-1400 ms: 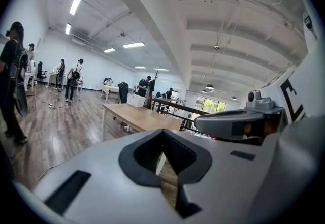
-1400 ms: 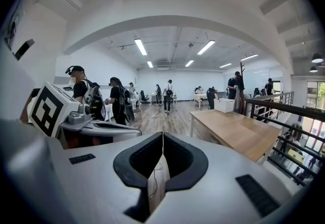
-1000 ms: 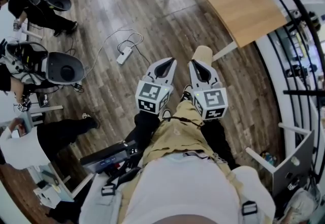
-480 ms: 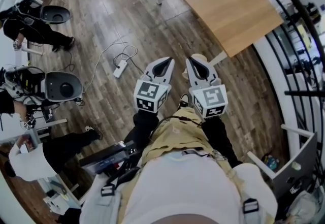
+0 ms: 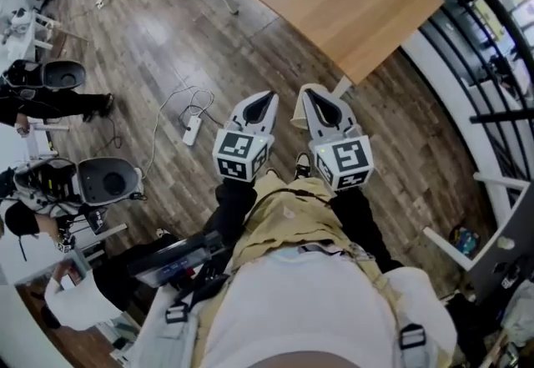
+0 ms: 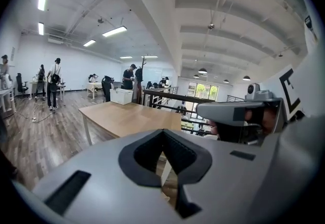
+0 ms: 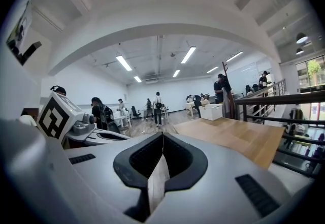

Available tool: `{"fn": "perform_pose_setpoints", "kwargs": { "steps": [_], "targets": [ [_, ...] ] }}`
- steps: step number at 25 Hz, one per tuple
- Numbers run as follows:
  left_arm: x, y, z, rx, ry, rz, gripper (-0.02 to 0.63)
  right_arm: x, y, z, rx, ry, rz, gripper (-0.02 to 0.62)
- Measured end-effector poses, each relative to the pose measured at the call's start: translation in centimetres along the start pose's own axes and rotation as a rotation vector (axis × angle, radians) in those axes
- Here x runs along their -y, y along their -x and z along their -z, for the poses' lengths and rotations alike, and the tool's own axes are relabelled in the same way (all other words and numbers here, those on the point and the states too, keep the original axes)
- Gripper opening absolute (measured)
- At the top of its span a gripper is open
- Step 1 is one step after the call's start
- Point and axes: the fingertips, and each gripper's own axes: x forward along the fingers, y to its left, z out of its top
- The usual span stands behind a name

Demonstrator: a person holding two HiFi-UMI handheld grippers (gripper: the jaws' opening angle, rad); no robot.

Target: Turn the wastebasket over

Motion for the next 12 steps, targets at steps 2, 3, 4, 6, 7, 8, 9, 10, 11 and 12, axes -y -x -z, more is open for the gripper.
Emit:
{"fn": "perform_pose_setpoints", "kwargs": {
  "steps": [2,3,4,6,7,8,9,10,11,12],
  "targets": [
    [0.6,-1.4,-0.3,-0.006,-0.008,0.027,0.002,1.6,0.2,-0.1,0.008,-0.017,0.037,0.021],
    [0.9,-2.0,-0.3,-0.013,-0.008,0.040,0.002,2.3,0.4,-0.1,0.010,-0.022,0.053,0.021],
    [1.3,-2.5,0.0,-0.025,-0.006,0.055,0.002,2.8,0.6,0.0,0.007,-0.025,0.068,0.021],
    [1.9,-3.4,0.8,-0.050,-0.002,0.088,0.002,3.6,1.1,0.6,-0.006,-0.034,0.103,0.021],
    [2.2,-3.7,1.1,-0.060,-0.001,0.102,0.002,4.0,1.2,0.9,-0.013,-0.040,0.121,0.021],
    [2.3,-4.1,1.2,-0.066,-0.002,0.115,0.002,4.3,1.2,1.2,-0.022,-0.048,0.137,0.021],
    [2.3,-4.4,1.3,-0.071,-0.003,0.126,0.002,4.7,1.1,1.4,-0.031,-0.056,0.152,0.021],
    [2.3,-4.8,1.3,-0.074,-0.001,0.136,0.002,5.0,1.0,1.6,-0.040,-0.066,0.163,0.021],
    [2.3,-5.0,1.4,-0.078,0.004,0.144,0.002,5.3,0.9,1.8,-0.049,-0.076,0.171,0.021],
    [2.3,-5.2,1.6,-0.084,0.010,0.151,0.002,5.4,0.7,2.1,-0.058,-0.086,0.175,0.021]
  ]
}}
